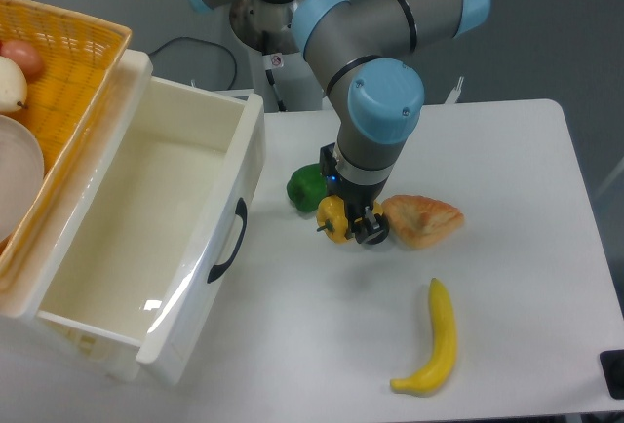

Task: Place the yellow pepper in the upper white drawer
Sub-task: 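Close the gripper on the yellow bell pepper beside the green pepper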

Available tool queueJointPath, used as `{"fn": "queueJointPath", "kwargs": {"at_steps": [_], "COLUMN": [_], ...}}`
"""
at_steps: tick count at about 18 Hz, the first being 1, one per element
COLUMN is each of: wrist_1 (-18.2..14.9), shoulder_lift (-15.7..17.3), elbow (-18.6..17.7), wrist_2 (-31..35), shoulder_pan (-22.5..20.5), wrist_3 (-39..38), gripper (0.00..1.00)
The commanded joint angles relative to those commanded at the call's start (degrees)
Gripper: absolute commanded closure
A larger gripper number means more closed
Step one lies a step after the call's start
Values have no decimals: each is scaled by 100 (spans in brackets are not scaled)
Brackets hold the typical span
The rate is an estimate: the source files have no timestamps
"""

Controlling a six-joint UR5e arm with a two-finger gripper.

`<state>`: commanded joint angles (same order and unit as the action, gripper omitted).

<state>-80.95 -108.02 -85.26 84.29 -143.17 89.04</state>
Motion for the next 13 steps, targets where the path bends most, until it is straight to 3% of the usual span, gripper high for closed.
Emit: {"fn": "queueJointPath", "kwargs": {"at_steps": [13], "wrist_1": [9], "shoulder_lift": [9], "elbow": [132], "wrist_2": [-9], "shoulder_pan": [-70], "wrist_3": [-510], "gripper": [86]}}
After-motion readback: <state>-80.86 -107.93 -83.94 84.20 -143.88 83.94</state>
